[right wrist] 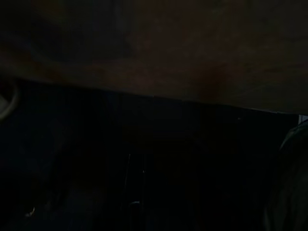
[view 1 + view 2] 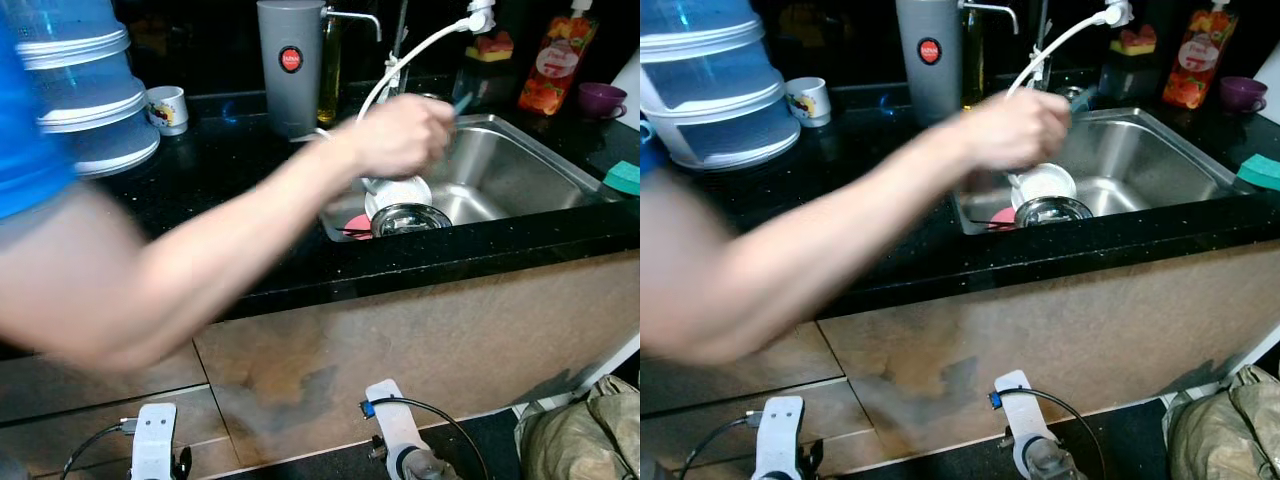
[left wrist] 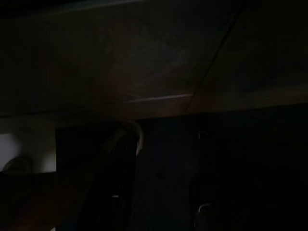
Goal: Kitchen organization
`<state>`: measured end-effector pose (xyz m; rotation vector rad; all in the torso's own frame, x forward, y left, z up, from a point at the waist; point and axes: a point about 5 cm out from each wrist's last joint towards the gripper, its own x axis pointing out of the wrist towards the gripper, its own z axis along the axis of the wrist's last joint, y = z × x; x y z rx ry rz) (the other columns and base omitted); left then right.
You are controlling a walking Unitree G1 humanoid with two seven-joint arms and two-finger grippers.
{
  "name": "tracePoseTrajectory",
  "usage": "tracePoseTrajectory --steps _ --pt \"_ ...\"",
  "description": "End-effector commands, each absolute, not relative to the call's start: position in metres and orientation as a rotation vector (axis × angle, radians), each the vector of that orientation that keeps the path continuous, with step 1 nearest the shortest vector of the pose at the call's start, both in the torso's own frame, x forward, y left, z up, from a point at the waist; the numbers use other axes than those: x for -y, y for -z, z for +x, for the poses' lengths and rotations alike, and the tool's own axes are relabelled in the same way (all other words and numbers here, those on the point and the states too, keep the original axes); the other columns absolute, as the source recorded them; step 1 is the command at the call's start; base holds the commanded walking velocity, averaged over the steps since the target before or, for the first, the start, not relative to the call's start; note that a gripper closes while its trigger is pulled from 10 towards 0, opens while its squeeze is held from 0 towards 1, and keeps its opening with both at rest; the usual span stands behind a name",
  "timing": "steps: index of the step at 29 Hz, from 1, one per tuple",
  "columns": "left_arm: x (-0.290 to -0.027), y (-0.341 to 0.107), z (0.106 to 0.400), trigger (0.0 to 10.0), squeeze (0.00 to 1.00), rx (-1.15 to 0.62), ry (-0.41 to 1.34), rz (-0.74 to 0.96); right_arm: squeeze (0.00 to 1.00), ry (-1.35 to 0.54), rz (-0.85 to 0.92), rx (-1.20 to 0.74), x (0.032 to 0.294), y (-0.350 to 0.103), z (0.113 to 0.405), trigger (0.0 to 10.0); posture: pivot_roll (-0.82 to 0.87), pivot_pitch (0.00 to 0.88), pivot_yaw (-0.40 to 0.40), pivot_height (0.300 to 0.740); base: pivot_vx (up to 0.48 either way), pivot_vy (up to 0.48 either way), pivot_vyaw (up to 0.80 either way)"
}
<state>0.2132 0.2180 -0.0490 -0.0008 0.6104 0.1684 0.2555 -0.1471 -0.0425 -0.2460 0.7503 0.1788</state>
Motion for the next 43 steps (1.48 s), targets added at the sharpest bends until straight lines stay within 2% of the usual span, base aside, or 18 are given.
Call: tracePoseTrajectory --steps 1,5,9,12,16,18,21,26,31,35,43 --pt "-0.214 0.055 0.207 10.0 0.00 -0.660 -0.152 -0.004 0.00 -0.155 -0.199 -0.752 0.147 0.043 0.255 10.0 0.03 0.105 -0.006 0.740 0.000 0.000 0.00" --pt "-0.211 0.055 0.206 10.0 0.00 -0.663 -0.109 0.015 0.00 -0.143 -0.189 -0.728 0.148 0.039 0.260 10.0 0.01 0.104 0.006 0.740 0.000 0.000 0.00" --pt "-0.207 0.052 0.210 10.0 0.00 -0.629 -0.071 0.064 0.00 -0.055 -0.062 -0.702 0.150 0.035 0.264 10.0 0.02 0.107 -0.003 0.740 0.000 0.000 0.00" --pt "-0.200 0.050 0.212 10.0 0.00 -0.605 -0.056 0.065 0.00 -0.027 -0.040 -0.698 0.152 0.035 0.264 10.0 0.02 0.095 -0.001 0.740 0.000 0.000 0.00" --pt "-0.199 0.048 0.213 10.0 0.00 -0.585 -0.069 0.050 0.00 -0.009 -0.036 -0.697 0.153 0.035 0.264 10.0 0.01 0.094 0.013 0.740 0.000 0.000 0.00" --pt "-0.204 0.045 0.213 10.0 0.00 -0.550 -0.161 0.009 0.00 0.044 0.003 -0.740 0.158 0.038 0.261 10.0 0.01 0.078 0.007 0.740 0.000 0.000 0.00" --pt "-0.206 0.044 0.214 10.0 0.00 -0.548 -0.195 0.009 0.00 0.084 0.032 -0.783 0.161 0.042 0.257 10.0 0.01 0.064 0.003 0.740 0.000 0.000 0.00" --pt "-0.212 0.043 0.213 10.0 0.00 -0.552 -0.215 0.003 0.00 0.056 -0.032 -0.813 0.160 0.047 0.250 10.0 0.00 0.065 0.016 0.740 0.000 0.000 0.00" --pt "-0.216 0.042 0.214 10.0 0.00 -0.560 -0.216 0.015 0.00 0.045 0.030 -0.776 0.159 0.047 0.250 10.0 0.01 0.055 0.004 0.740 0.000 0.000 0.00" --pt "-0.213 0.039 0.217 10.0 0.00 -0.548 -0.145 0.124 0.00 0.026 0.001 -0.783 0.161 0.048 0.247 10.0 0.01 0.049 0.000 0.740 0.000 0.000 0.00" --pt "-0.213 0.038 0.219 10.0 0.00 -0.554 -0.173 0.055 0.00 0.044 -0.003 -0.793 0.161 0.050 0.245 10.0 0.00 0.054 0.004 0.740 0.000 0.000 0.00"
